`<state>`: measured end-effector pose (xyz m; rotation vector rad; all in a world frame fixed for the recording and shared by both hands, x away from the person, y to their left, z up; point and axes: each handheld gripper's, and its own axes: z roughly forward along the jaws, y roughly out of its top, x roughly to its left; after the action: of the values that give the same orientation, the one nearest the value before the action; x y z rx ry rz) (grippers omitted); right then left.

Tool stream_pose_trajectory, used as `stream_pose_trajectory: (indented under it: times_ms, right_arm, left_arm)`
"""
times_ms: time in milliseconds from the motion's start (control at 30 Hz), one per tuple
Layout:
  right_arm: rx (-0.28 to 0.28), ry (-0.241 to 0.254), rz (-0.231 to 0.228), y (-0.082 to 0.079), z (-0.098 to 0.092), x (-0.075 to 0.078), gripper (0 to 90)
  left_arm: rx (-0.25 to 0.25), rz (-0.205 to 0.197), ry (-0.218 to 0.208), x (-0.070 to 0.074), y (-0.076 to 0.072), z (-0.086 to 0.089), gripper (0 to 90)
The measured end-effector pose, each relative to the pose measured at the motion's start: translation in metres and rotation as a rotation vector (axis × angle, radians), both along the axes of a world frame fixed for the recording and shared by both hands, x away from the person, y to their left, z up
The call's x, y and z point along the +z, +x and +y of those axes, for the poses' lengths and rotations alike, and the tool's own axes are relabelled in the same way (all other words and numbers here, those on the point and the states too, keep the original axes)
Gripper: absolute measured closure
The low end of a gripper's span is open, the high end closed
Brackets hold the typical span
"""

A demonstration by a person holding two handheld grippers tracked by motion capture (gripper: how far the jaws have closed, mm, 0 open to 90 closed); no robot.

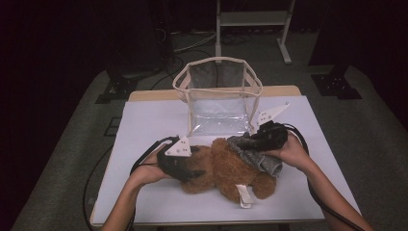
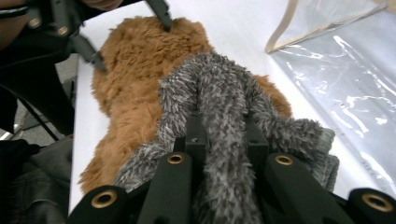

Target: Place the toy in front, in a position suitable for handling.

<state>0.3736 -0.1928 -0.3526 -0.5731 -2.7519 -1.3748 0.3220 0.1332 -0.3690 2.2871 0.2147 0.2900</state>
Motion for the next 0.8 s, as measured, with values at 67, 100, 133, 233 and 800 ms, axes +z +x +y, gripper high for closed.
stream_pose_trajectory:
  times_ms: [67, 100, 133, 233, 800]
  right_arm:
    - [0.007, 0.01, 0.002, -0.006, -0.002, -0.002, 77.5]
    - [0.01, 0.011, 0.003, -0.01, -0.003, -0.004, 77.5]
    - [0.013, 0.013, 0.005, -0.013, -0.003, -0.005, 77.6]
    - [0.017, 0.017, -0.002, -0.026, -0.006, -0.009, 78.0]
    - [0.086, -0.038, -0.047, -0.026, 0.029, 0.009, 77.8]
  left_arm:
    - [0.005, 0.013, -0.004, 0.0, 0.001, 0.004, 23.9]
    - [0.007, 0.017, -0.003, -0.001, 0.001, 0.005, 24.4]
    - [0.004, 0.012, -0.001, -0.002, 0.001, 0.006, 25.0]
    - [0.005, 0.017, -0.024, -0.004, 0.004, 0.007, 30.5]
    - [-0.026, 0.025, -0.037, -0.014, 0.0, 0.004, 39.1]
